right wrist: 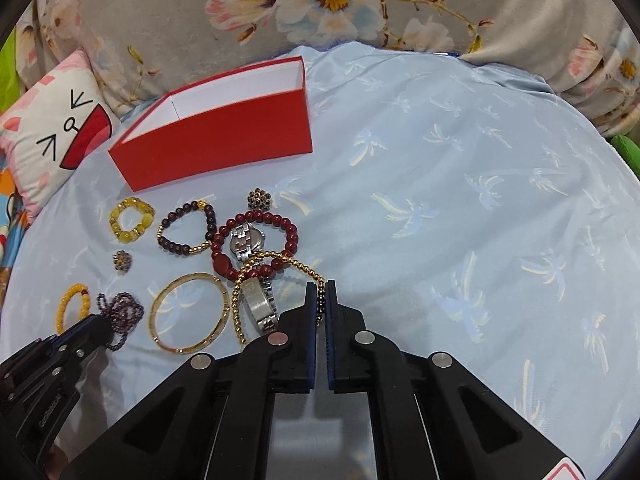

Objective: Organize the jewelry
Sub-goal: 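Grasp the thin gold chain bracelet with the right tool while the left tool lifts the garnet bracelet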

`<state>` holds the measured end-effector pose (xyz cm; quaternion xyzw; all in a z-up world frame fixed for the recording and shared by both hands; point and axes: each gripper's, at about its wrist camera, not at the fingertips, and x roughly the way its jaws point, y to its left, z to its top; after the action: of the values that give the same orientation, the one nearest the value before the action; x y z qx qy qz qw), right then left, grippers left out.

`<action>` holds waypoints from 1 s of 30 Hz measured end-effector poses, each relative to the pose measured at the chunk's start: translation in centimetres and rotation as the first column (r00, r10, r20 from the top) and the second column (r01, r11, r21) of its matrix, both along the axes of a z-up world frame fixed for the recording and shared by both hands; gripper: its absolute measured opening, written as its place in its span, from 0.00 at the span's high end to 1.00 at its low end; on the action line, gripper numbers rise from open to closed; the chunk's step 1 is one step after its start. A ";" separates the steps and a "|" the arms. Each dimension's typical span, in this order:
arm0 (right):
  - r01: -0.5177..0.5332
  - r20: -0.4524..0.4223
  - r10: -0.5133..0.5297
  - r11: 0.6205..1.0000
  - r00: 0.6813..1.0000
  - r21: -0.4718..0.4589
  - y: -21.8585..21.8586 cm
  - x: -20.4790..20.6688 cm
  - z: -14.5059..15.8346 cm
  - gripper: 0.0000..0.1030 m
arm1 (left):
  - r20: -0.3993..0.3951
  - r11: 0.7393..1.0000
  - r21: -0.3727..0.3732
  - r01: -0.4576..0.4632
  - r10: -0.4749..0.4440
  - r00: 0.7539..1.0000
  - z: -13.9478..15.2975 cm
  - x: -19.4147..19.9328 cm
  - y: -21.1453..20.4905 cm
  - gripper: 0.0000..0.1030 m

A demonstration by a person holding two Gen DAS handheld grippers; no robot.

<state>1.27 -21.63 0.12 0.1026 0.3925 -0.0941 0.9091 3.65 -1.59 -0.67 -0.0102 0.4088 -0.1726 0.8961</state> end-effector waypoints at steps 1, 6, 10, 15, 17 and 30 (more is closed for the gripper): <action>-0.001 0.006 0.001 1.000 1.000 0.006 0.0 -0.4 0.3 0.97 | 0.002 1.000 -0.002 -0.003 0.003 1.000 0.1 0.0 0.0 0.91; -0.026 0.046 0.024 0.999 0.999 0.036 -0.3 -2.9 2.9 0.97 | 0.004 1.000 -0.017 0.009 -0.009 1.000 0.9 -1.3 0.3 0.92; -0.050 0.076 0.046 0.998 0.996 0.049 -0.2 -4.3 4.7 0.97 | 0.018 0.999 -0.039 0.033 -0.032 0.999 2.7 -2.2 0.6 0.95; -0.077 0.111 0.071 0.996 0.991 0.052 0.3 -4.6 6.3 0.97 | 0.067 0.998 -0.031 0.053 -0.051 0.996 5.3 -2.7 0.7 0.95; -0.079 0.121 0.074 0.996 0.990 0.038 0.6 -4.6 6.5 0.97 | 0.068 0.998 -0.023 0.054 -0.052 0.996 5.4 -2.6 0.8 0.95; -0.075 0.070 0.070 0.995 0.995 0.071 0.5 -5.0 4.3 0.97 | -0.025 0.992 0.070 0.104 -0.103 0.994 0.4 -0.3 -1.4 0.48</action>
<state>-3.73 -21.15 4.41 0.1247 0.3685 -0.0428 0.9202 3.31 -2.98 -0.31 0.0409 0.4242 -0.2041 0.8813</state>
